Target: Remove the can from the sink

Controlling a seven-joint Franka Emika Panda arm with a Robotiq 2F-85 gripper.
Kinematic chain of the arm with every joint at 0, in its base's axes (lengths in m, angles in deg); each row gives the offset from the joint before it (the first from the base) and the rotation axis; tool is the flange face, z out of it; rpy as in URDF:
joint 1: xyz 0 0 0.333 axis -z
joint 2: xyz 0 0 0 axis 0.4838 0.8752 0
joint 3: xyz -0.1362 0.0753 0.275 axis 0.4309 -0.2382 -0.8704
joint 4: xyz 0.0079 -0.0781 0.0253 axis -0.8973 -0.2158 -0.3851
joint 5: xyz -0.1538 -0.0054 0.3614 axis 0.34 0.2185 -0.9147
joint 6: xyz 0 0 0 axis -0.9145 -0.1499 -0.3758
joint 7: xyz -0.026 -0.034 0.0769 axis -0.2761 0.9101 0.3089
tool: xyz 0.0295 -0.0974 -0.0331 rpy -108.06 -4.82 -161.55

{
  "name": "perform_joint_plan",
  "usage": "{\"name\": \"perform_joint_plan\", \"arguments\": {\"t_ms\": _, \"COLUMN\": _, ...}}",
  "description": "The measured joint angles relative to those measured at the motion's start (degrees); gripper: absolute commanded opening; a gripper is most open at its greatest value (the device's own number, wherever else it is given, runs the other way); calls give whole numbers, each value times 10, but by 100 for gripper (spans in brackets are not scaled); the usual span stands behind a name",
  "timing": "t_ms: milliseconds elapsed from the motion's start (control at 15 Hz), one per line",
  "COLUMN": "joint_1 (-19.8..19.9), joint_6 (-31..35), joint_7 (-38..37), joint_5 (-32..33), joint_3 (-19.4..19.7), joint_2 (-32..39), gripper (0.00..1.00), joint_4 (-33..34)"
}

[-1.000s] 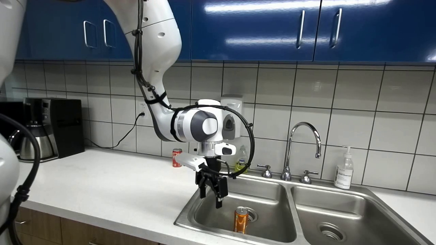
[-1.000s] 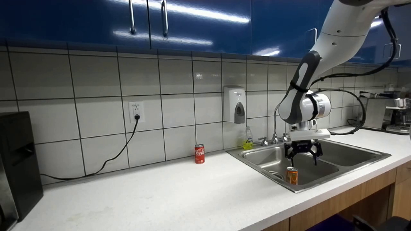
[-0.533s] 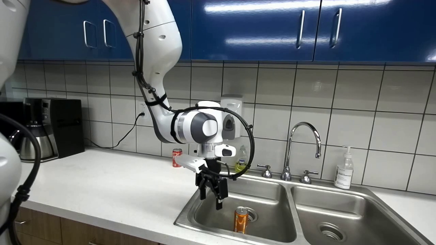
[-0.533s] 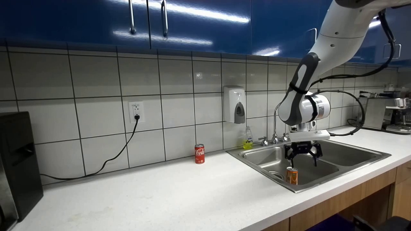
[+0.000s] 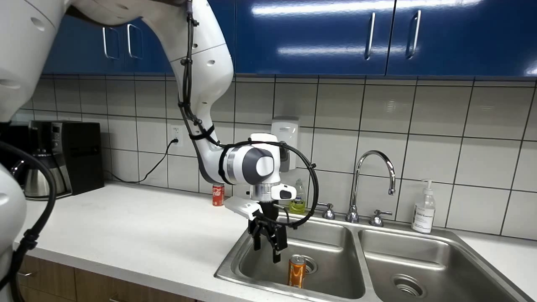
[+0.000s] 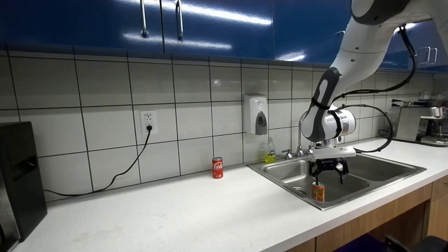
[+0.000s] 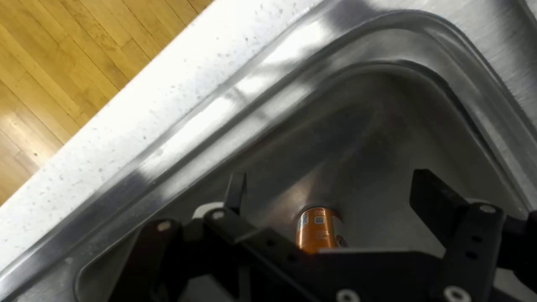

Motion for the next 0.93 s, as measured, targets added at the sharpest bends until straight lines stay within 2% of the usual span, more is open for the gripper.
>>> {"name": "perform_joint_plan", "arguments": {"t_ms": 933, "joint_1": 27, "joint_6": 0, "joint_7": 51, "joint_5": -75, "joint_3": -1, "joint_2": 149, "gripper": 100, "joint_4": 162}}
